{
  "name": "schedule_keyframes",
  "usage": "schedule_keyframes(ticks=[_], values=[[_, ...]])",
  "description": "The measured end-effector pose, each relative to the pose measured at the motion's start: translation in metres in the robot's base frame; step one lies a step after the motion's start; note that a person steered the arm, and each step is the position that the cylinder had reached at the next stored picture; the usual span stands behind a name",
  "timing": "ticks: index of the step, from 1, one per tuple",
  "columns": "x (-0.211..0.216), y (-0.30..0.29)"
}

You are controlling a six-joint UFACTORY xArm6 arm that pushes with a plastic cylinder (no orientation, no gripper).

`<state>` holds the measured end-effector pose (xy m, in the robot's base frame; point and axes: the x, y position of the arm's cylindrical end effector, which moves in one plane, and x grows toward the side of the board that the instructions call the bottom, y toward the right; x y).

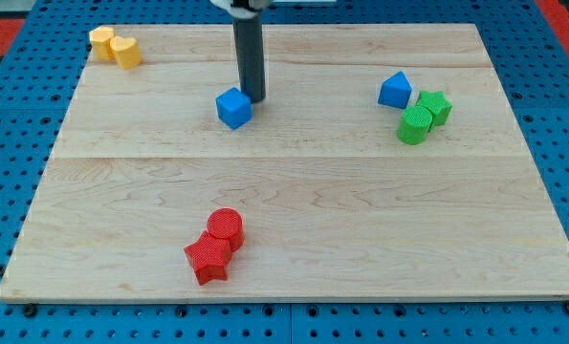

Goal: Push the red circle bottom right to the blue cube

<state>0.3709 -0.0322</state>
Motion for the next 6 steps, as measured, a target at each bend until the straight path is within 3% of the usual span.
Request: schedule_keyframes(ticks=[2, 3, 4, 6], values=[[0.237, 0.019], [0.247, -0.022], [0.223, -0.060], [0.095, -0.004]])
